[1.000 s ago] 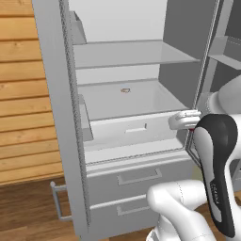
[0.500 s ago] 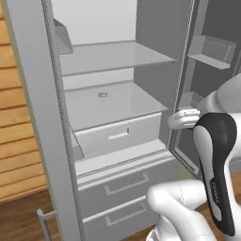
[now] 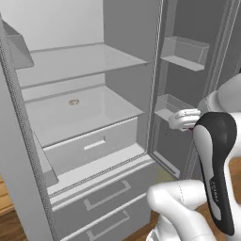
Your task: Take the strawberry from the fridge and place it on top of the pancake, located on the dining counter.
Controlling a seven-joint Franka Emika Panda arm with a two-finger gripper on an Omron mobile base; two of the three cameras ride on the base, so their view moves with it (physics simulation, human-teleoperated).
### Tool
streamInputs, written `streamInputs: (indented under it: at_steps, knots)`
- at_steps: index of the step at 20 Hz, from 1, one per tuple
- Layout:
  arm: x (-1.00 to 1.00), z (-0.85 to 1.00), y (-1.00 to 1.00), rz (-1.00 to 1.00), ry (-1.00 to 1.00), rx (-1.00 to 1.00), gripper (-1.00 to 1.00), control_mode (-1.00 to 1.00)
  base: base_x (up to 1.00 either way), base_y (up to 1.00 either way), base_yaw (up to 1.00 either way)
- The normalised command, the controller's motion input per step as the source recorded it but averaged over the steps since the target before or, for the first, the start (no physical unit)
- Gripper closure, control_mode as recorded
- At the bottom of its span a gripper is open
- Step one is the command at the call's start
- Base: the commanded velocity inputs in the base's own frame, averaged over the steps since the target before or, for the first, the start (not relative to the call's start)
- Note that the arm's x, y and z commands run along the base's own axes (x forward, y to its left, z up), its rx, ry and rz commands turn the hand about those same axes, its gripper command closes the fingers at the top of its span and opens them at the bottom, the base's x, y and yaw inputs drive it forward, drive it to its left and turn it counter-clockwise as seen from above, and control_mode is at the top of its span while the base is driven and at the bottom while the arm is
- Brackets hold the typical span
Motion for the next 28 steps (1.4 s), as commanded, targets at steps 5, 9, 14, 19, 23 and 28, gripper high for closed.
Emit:
streamInputs:
  at_steps: [5, 9, 14, 19, 23, 28]
  knots:
    - [0.00, 0.00, 0.00, 0.00, 0.00, 0.00, 1.00, 1.00, -0.86, 0.18, -0.38]
    - [0.00, 0.00, 0.00, 0.00, 0.00, 0.00, 1.00, 1.00, -0.97, 0.32, -0.26]
    - [0.00, 0.00, 0.00, 0.00, 0.00, 0.00, 1.00, 1.00, -0.40, 0.91, -0.08]
    - [0.00, 0.00, 0.00, 0.00, 0.00, 0.00, 1.00, 1.00, 0.04, 0.93, -0.02]
    - [0.00, 0.00, 0.00, 0.00, 0.00, 0.00, 1.00, 1.00, -0.17, 0.29, -0.18]
    - [0.00, 0.00, 0.00, 0.00, 0.00, 0.00, 1.00, 1.00, -0.47, 0.00, -0.34]
